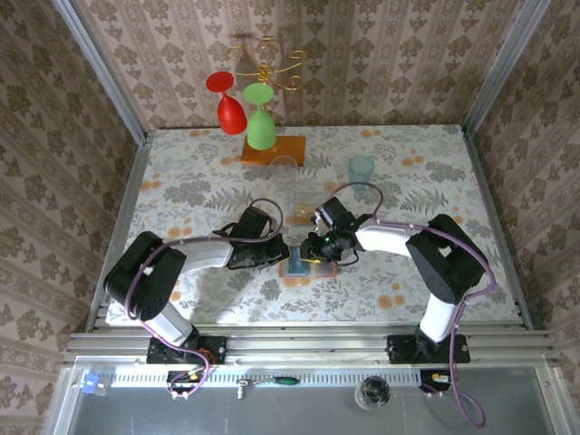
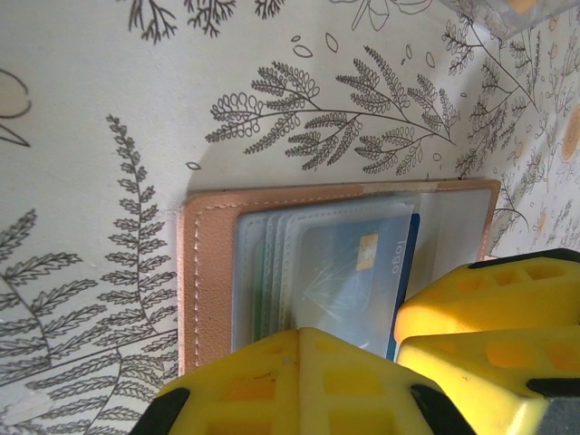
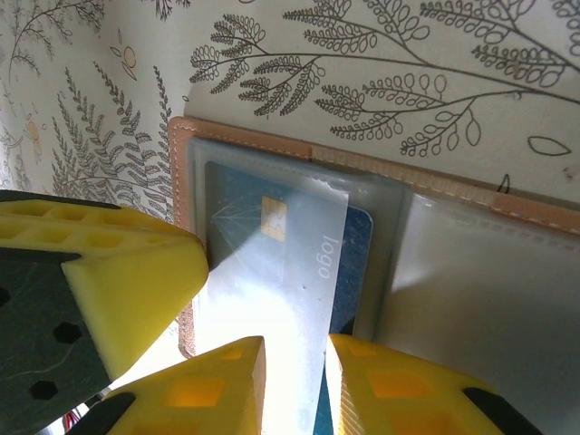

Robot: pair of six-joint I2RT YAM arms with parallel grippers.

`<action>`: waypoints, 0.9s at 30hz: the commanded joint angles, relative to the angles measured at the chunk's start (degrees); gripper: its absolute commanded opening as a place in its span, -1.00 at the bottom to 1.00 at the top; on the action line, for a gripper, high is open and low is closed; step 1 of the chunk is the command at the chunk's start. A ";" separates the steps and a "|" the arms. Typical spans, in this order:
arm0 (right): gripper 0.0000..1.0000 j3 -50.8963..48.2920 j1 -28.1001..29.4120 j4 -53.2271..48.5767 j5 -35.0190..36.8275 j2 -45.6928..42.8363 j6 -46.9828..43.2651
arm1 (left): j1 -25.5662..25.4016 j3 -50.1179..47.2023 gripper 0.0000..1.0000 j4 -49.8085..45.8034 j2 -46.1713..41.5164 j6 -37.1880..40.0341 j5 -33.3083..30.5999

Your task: Take the credit cards out of the card holder

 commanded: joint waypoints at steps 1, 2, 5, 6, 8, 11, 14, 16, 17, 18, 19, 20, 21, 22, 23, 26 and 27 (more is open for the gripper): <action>-0.51 -1.09 0.40 0.74 0.02 1.21 0.81 | -0.21 -1.39 -0.89 -2.62 -0.15 0.97 -1.20; -0.51 -1.05 0.40 0.33 0.38 1.03 0.65 | -0.28 -1.30 -0.90 -2.85 -0.18 1.02 -1.29; -0.51 -1.02 0.44 -1.59 2.28 0.55 -0.28 | -0.21 -1.34 -0.89 -3.16 -0.63 1.00 -1.51; -0.51 -0.95 0.40 -2.31 2.85 0.49 -0.76 | -0.21 -1.40 -0.89 -3.11 -0.80 1.02 -1.57; -0.51 -0.59 0.43 -3.88 3.84 0.16 -1.60 | -0.21 -1.43 -0.89 -3.25 -0.92 1.03 -1.64; -0.51 -0.15 0.40 -5.87 5.13 -0.57 -2.67 | -0.25 -1.36 -0.89 -3.25 -0.92 0.95 -1.55; -0.51 0.42 0.42 -7.45 6.08 -1.42 -3.54 | -0.27 -1.35 -0.89 -3.27 -0.90 0.88 -1.55; -0.51 0.75 0.41 -8.29 6.50 -1.67 -3.92 | -0.22 -1.35 -0.89 -3.27 -1.00 0.76 -1.49; -0.51 0.83 0.40 -8.54 6.64 -1.86 -4.05 | -0.26 -1.34 -0.89 -3.33 -1.16 0.85 -1.52; -0.51 0.97 0.40 -8.69 6.73 -2.03 -4.16 | -0.23 -1.23 -0.89 -3.33 -1.32 0.78 -1.49; -0.51 0.93 0.40 -8.82 6.81 -2.13 -4.27 | -0.27 -1.25 -0.89 -3.38 -1.43 0.69 -1.47; -0.51 1.00 0.40 -8.99 6.94 -2.21 -4.28 | -0.26 -1.17 -0.89 -3.52 -1.62 0.76 -1.53; -0.51 1.09 0.40 -9.05 6.99 -2.24 -4.38 | -0.27 -1.00 -0.88 -3.72 -1.79 0.74 -1.45; -0.51 1.17 0.42 -9.12 6.89 -2.42 -4.42 | -0.26 -0.83 -0.88 -3.94 -1.95 0.78 -1.47; -0.51 1.21 0.41 -9.07 6.90 -2.61 -4.34 | -0.27 -0.65 -0.87 -3.98 -2.12 0.80 -1.39; -0.50 1.43 0.42 -9.22 6.81 -3.13 -4.37 | -0.23 -0.08 -0.88 -4.39 -2.70 0.78 -1.38; -0.50 1.42 0.39 -9.15 6.76 -3.34 -4.38 | -0.27 0.10 -0.87 -4.46 -2.95 0.85 -1.29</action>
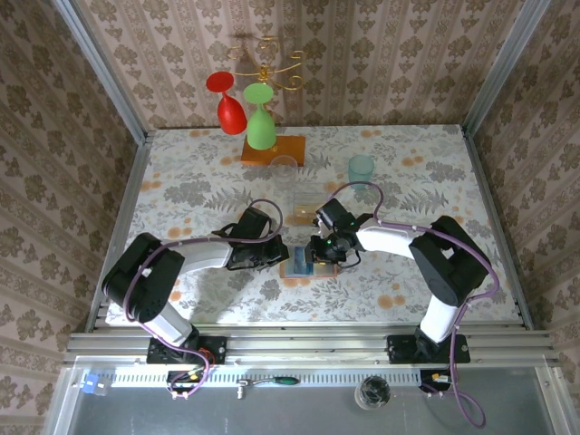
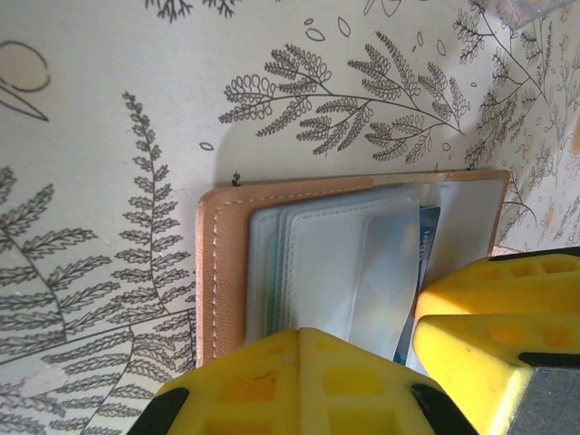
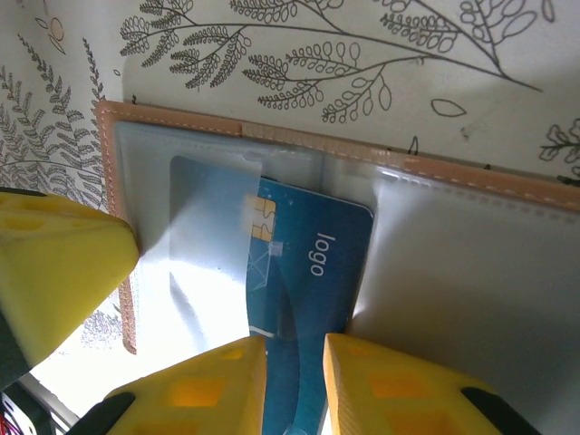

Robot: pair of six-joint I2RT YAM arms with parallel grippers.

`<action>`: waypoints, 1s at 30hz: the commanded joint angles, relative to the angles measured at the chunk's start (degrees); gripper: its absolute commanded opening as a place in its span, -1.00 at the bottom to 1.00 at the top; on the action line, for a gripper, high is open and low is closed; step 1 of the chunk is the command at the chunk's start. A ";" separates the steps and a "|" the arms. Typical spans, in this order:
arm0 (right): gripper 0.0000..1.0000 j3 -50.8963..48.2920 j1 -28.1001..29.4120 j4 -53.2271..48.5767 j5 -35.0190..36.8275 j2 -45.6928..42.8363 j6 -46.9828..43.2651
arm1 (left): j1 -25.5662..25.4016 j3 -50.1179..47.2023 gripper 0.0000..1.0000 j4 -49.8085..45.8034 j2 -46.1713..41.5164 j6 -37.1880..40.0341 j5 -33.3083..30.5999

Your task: Take the credit cards out of the card holder

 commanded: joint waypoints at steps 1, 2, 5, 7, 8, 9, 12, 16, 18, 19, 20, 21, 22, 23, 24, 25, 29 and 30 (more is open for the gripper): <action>-0.50 1.13 0.25 -2.97 1.92 -2.20 -0.84 | -0.23 0.50 -0.87 -2.76 -2.10 0.78 -0.90; -0.50 1.10 0.20 -2.80 2.02 -2.41 -0.84 | -0.28 0.70 -0.87 -2.85 -2.30 0.82 -0.79; -0.50 1.16 0.25 -2.77 2.05 -2.54 -0.84 | -0.30 1.48 -0.87 -3.27 -2.49 0.94 -0.52; -0.50 1.28 0.25 -2.66 1.88 -2.47 -0.75 | -0.42 1.96 -0.87 -3.32 -2.63 0.96 -0.19; -0.50 1.30 0.25 -2.54 1.79 -2.48 -0.68 | -0.57 2.27 -0.88 -3.23 -2.60 1.02 -0.02; -0.50 1.18 0.25 -2.36 1.73 -2.50 -0.62 | -0.77 2.65 -0.89 -3.24 -2.53 1.25 0.17; -0.50 1.08 0.25 -1.86 1.45 -2.26 -0.34 | -1.84 3.83 -0.91 -3.58 -1.56 1.53 0.16; -0.50 0.78 0.25 -1.37 1.00 -2.25 -0.05 | -2.80 4.70 -0.93 -3.05 0.29 1.18 0.09; -0.50 0.59 0.25 -1.25 1.00 -2.49 0.11 | -2.97 4.79 -0.95 -2.87 1.12 1.13 0.09; -0.50 0.47 0.25 -1.29 0.99 -2.52 0.04 | -3.05 4.71 -0.96 -2.88 1.33 1.13 0.01; -0.50 0.43 0.20 -1.29 1.00 -2.56 -0.05 | -3.10 4.66 -0.96 -2.94 1.52 1.13 -0.08; -0.50 0.41 0.25 -1.30 0.91 -2.62 -0.10 | -3.10 4.49 -0.97 -2.88 1.68 1.13 -0.23; -0.50 0.34 0.25 -1.27 0.95 -2.63 -0.02 | -3.11 4.44 -0.97 -2.95 1.81 1.16 -0.38; -0.50 0.31 0.24 -1.25 0.91 -2.68 -0.05 | -3.07 4.26 -0.98 -3.00 1.89 1.23 -0.52; -0.50 0.29 0.20 -1.08 0.82 -2.62 -0.05 | -3.14 4.06 -0.98 -2.96 1.94 1.13 -0.61; -0.50 0.25 0.24 -0.91 0.74 -2.66 -0.05 | -3.06 3.96 -0.98 -2.99 2.06 1.13 -0.69; -0.50 -0.04 0.24 -0.16 0.47 -2.55 0.30 | -3.06 3.90 -0.99 -3.00 2.57 1.09 -0.69; -0.50 -0.03 0.25 -0.10 0.39 -2.47 0.30 | -3.09 3.75 -0.99 -3.03 2.59 1.14 -0.78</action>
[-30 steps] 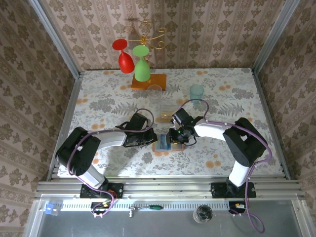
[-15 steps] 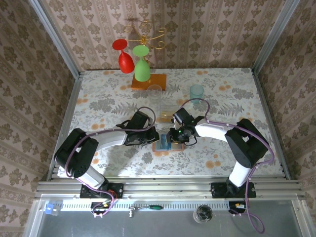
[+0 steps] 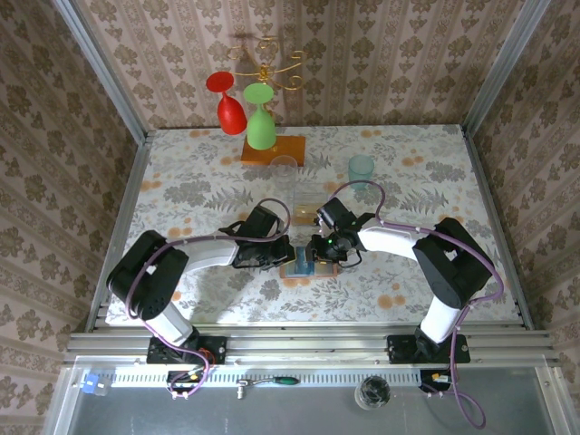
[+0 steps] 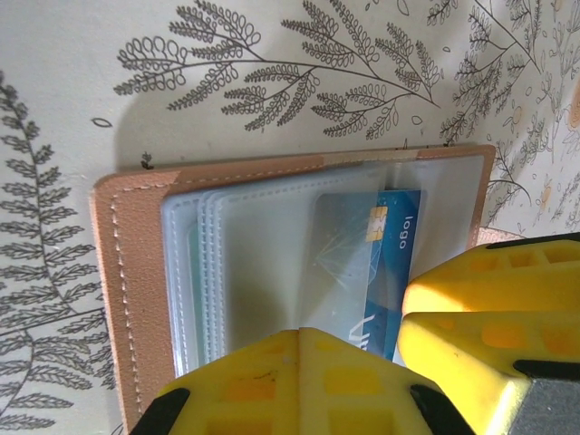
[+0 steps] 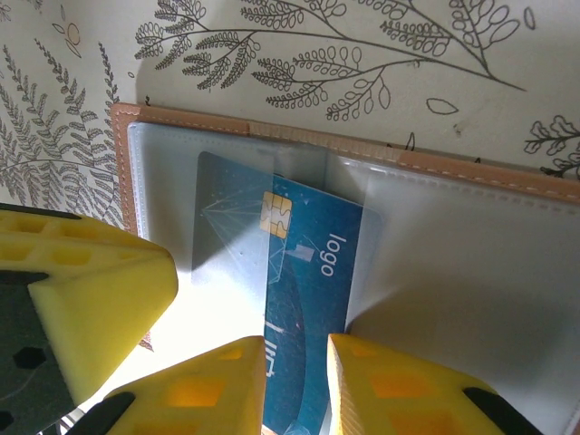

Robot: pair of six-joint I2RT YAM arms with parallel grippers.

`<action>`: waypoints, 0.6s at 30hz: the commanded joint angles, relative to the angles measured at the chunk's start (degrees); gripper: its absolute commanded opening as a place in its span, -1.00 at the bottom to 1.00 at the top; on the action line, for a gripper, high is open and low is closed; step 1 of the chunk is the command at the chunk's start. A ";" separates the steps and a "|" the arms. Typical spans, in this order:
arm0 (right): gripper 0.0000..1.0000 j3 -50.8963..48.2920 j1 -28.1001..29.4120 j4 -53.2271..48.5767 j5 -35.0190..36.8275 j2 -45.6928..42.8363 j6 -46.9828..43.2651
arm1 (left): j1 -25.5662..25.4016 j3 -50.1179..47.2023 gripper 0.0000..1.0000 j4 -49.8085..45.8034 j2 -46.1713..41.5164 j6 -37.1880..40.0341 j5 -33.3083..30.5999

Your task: Take the credit cards out of the card holder

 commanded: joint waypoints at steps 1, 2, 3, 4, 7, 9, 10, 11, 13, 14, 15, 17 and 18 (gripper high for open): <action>-0.50 -0.01 0.20 0.57 0.07 -1.16 0.25 | -0.15 0.31 -0.99 -0.67 0.75 1.22 -0.95; -0.50 -0.01 0.25 0.54 0.15 -1.01 0.21 | -0.21 0.39 -0.99 -0.82 0.73 1.26 -1.11; -0.50 -0.05 0.27 0.54 0.16 -0.94 0.17 | -0.27 0.38 -0.99 -0.88 0.86 1.33 -1.18; -0.50 -0.16 0.29 0.61 0.12 -0.83 0.17 | -0.22 0.45 -0.99 -1.00 0.82 1.42 -1.28; -0.50 -0.49 0.22 0.94 0.16 -0.63 0.25 | -0.21 0.46 -0.99 -0.96 1.23 1.42 -1.31; -0.50 -0.62 0.20 1.09 0.19 -0.63 0.26 | -0.31 0.35 -0.99 -0.81 1.34 1.45 -1.14; -0.50 -0.69 0.25 1.15 0.29 -0.65 0.34 | -0.37 0.32 -1.00 -0.79 1.47 1.46 -1.14; -0.50 -0.64 0.18 1.17 0.33 -0.63 0.34 | -0.32 0.38 -1.00 -0.86 1.43 1.47 -1.13; -0.50 -0.65 0.25 1.36 0.41 -0.52 0.34 | -0.32 0.32 -1.00 -0.88 1.37 1.40 -1.14; -0.50 -0.63 0.20 1.47 0.43 -0.47 0.41 | -0.30 0.33 -1.00 -0.95 1.41 1.46 -1.14; -0.50 -0.60 0.20 1.43 0.43 -0.35 0.35 | -0.37 0.34 -1.00 -0.95 1.37 1.46 -1.14; -0.50 -0.45 0.16 1.42 0.51 -0.06 0.28 | -0.31 0.36 -1.00 -0.88 1.29 1.48 -1.00; -0.50 -0.42 0.16 1.51 0.45 0.07 0.26 | -0.37 0.36 -1.00 -1.01 1.32 1.42 -1.05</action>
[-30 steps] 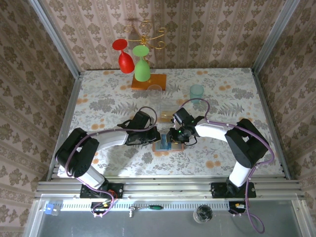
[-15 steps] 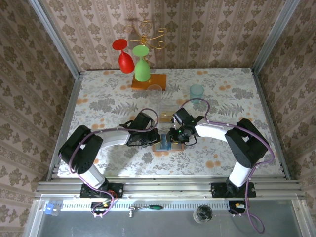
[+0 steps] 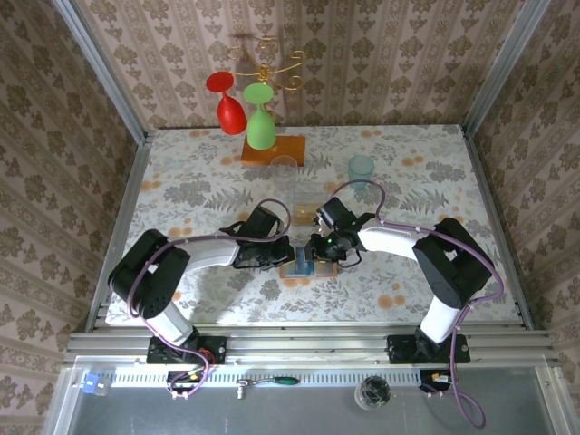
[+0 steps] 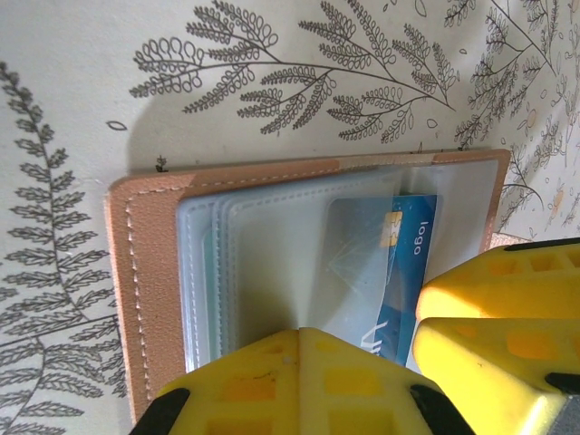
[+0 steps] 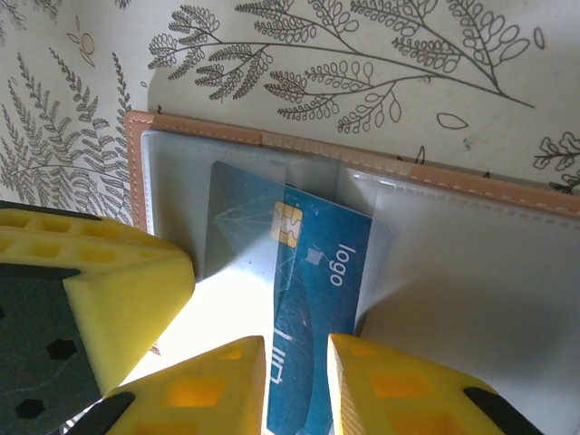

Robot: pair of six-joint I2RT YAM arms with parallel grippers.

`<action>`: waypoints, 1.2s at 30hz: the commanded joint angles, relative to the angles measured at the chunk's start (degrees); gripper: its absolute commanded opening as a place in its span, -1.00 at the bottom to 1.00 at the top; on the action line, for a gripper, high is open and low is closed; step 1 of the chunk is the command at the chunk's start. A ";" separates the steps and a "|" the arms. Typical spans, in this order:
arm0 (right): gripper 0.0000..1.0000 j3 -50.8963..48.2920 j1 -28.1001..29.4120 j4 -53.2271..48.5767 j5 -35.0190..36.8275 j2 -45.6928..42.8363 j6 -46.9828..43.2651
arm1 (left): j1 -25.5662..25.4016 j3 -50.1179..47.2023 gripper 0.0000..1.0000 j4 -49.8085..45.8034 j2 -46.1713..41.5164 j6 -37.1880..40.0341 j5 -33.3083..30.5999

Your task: Take the credit cards out of the card holder

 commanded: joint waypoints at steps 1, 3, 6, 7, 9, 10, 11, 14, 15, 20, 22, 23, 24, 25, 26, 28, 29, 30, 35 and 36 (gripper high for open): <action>-0.50 -0.32 0.16 0.43 0.54 0.30 0.18 | -0.29 0.37 -1.00 -0.98 0.72 1.42 -0.44; -0.50 -0.18 0.07 0.46 0.54 0.74 0.17 | -0.30 0.45 -1.00 -1.15 0.62 1.55 -0.43; -0.50 0.09 0.12 0.64 0.45 0.82 0.17 | -0.26 0.63 -1.00 -1.40 0.29 1.58 -0.43; -0.50 0.12 0.07 0.51 0.45 0.81 0.13 | -0.27 0.61 -1.00 -1.30 0.14 1.53 -0.48; -0.50 0.27 0.07 0.33 0.45 0.47 0.08 | -0.30 0.51 -1.00 -1.15 -0.39 1.52 -0.59; -0.50 0.23 0.08 0.24 0.45 0.24 0.08 | -0.31 0.53 -1.00 -1.17 -0.57 1.52 -0.61; -0.50 0.30 0.07 0.08 0.53 -0.14 0.00 | -0.30 0.56 -1.00 -1.16 -0.69 1.54 -0.61; -0.50 0.25 -0.06 -0.15 0.59 -1.41 -0.01 | -0.27 0.93 -1.00 -1.20 -0.86 1.56 -0.46; -0.50 0.17 -0.11 -0.19 0.59 -1.83 -0.01 | -0.34 0.93 -1.00 -1.16 -0.94 1.44 -0.52; -0.50 -0.97 -0.70 0.25 1.01 -4.17 0.42 | -0.43 1.35 -1.00 -0.63 -1.21 1.45 -0.70; -0.50 -1.61 -1.05 0.63 0.87 -4.92 0.77 | -0.43 1.75 -1.00 -0.87 -1.05 1.59 -0.52; -0.50 -1.96 -1.16 0.98 0.84 -5.25 0.94 | -0.43 1.82 -1.00 -0.95 -0.94 1.66 -0.51; -0.50 -2.31 -1.29 1.19 0.80 -5.51 1.12 | -0.46 1.86 -1.00 -0.90 -0.76 1.68 -0.51; -0.50 -2.50 -1.41 1.23 0.63 -5.55 1.26 | -0.50 1.78 -1.00 -0.90 -0.54 1.66 -0.44; -0.50 -2.80 -1.51 1.30 0.54 -5.47 1.33 | -0.46 1.78 -1.00 -0.82 -0.44 1.67 -0.44; -0.50 -3.46 -1.69 1.84 0.20 -5.16 1.81 | -0.50 1.44 -1.00 -0.59 -0.19 1.53 -0.35; -0.50 -3.99 -1.84 2.29 -0.18 -5.12 2.09 | -0.54 1.35 -1.00 -0.40 -0.13 1.43 -0.33; -0.50 -4.41 -1.95 2.76 -0.55 -4.89 2.48 | -0.52 1.18 -1.00 -0.28 -0.14 1.33 -0.35; -0.49 -6.06 -2.48 5.80 -3.47 -3.11 4.00 | -0.56 0.86 -1.00 -0.52 -0.02 1.20 -0.47; -0.49 -6.48 -2.56 6.82 -4.22 -2.83 4.44 | -0.53 0.80 -1.00 -0.67 0.02 1.13 -0.49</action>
